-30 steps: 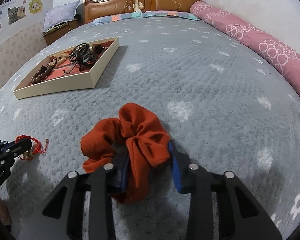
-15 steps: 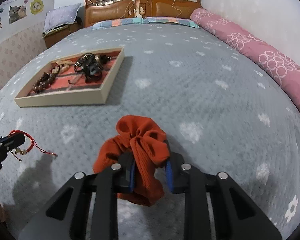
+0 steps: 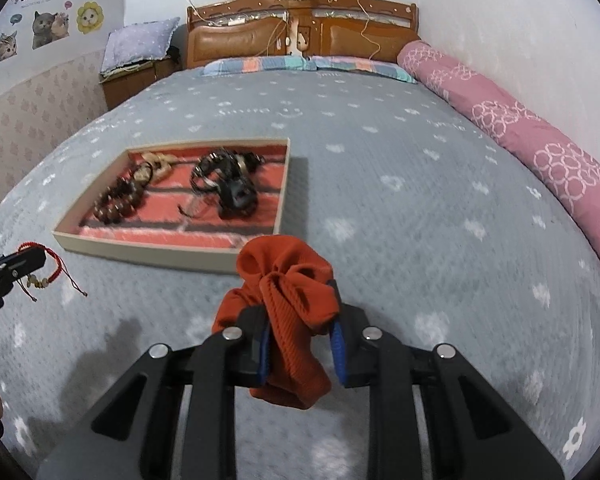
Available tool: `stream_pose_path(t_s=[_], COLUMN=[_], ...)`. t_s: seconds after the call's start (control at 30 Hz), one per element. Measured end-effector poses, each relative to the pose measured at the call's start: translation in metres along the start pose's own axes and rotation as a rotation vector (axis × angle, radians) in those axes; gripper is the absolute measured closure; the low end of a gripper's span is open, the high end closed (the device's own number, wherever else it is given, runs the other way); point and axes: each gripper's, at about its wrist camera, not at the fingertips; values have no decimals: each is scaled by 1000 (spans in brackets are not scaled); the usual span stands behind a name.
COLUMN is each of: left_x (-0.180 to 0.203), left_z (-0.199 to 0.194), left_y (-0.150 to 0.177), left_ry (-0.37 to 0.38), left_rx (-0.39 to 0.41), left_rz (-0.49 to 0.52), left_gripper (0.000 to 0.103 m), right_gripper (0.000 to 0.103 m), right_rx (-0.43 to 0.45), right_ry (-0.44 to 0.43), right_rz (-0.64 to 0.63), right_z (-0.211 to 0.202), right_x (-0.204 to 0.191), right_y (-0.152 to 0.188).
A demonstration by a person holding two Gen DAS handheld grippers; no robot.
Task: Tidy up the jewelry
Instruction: 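Grasp the red string charm with the left tool while the right tool grasps the orange scrunchie, then carry the red charm and orange scrunchie into the tray and open both tools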
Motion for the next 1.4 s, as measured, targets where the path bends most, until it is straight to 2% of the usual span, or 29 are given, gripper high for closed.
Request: stream_pose_path(t_s=[0.37,0.77,1.1,1.4], left_x=[-44,-73,-84,-86], left_z=[1,42,100,113], left_y=[-34,-80,-77,-68], left_ry=[-26,-47,-55,-75], left_rx=[25,14,-56,-70], left_rz=[-51,-65,-104,-99], left_gripper=[100,100,100,100], right_gripper=[79,79,79,78], right_rx=[49,38,5,-29], right_ry=[-19,-54,-59,-47], right_rz=[-24,-13,17,34], right_z=[-7,28,72,96], right_x=[-39,-66,-72,-65], right_y=[-44,-77,-81,-69])
Point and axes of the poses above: each gripper's, at about its wrist camera, not at the fingertips, and z roughly the way its jaws point, x to its right, y to its underside, and after that the axes turned 10 degrees about -x, right-handed
